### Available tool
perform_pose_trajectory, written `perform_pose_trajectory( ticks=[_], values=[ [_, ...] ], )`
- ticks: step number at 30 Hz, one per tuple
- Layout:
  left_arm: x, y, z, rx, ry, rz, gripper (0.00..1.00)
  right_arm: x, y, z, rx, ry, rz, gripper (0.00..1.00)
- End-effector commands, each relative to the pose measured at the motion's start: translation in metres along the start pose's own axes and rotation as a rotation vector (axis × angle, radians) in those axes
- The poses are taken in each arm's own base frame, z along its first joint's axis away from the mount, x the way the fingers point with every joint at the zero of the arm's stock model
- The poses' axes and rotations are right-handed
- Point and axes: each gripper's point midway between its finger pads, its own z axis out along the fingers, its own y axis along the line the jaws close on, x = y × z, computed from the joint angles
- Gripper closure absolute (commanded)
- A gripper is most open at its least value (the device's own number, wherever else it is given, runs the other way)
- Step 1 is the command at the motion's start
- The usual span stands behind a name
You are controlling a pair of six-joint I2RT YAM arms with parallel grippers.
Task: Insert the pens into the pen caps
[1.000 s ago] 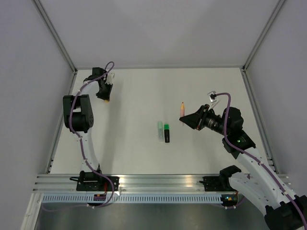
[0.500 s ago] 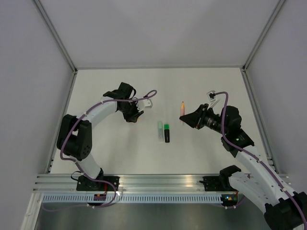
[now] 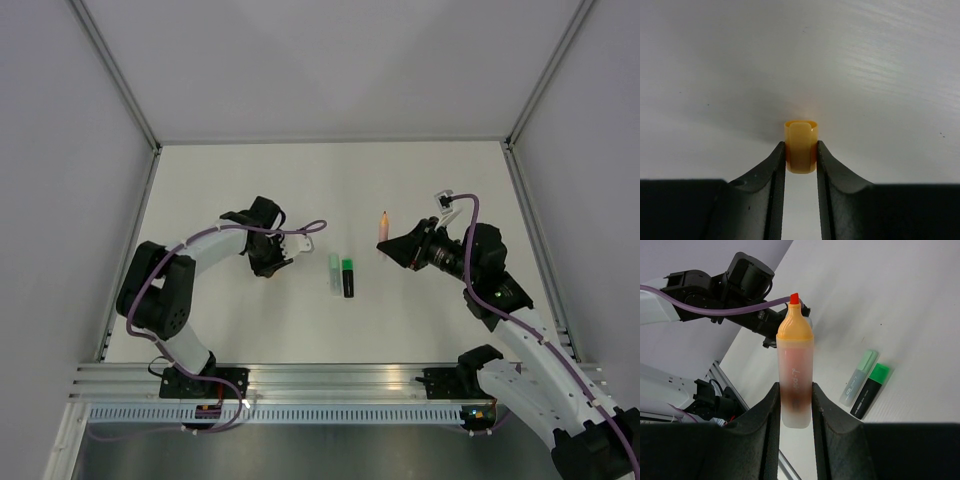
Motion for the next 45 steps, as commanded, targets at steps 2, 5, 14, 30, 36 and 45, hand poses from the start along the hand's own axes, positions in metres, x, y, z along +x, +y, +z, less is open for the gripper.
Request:
perform_pose_trajectory(
  ticks=[2,5,14,30,36,45],
  values=[
    [-0.013,0.029,-0.006,-0.111,-0.007,0.022,0.84,-0.015,0.011,-0.003,-0.025,-0.044,-0.047,1.00],
    [-0.006,0.029,0.004,-0.103,0.036,0.016,0.83,-0.015,0.010,-0.006,-0.012,-0.048,-0.056,1.00],
    [-0.014,0.059,-0.003,-0.231,0.061,-0.114,0.56,-0.018,0.012,-0.011,-0.002,-0.063,-0.068,1.00],
    [-0.088,0.130,-0.118,-0.560,-0.245,-0.592,0.00,-0.019,0.008,-0.010,0.017,-0.068,-0.069,1.00],
    [-0.107,0.157,-0.173,-0.710,-0.385,-0.897,0.00,-0.019,0.007,-0.011,0.020,-0.071,-0.068,1.00],
    [-0.099,0.160,-0.183,-0.467,-0.598,-1.746,0.10,-0.019,0.007,-0.010,0.022,-0.074,-0.060,1.00]
  ],
)
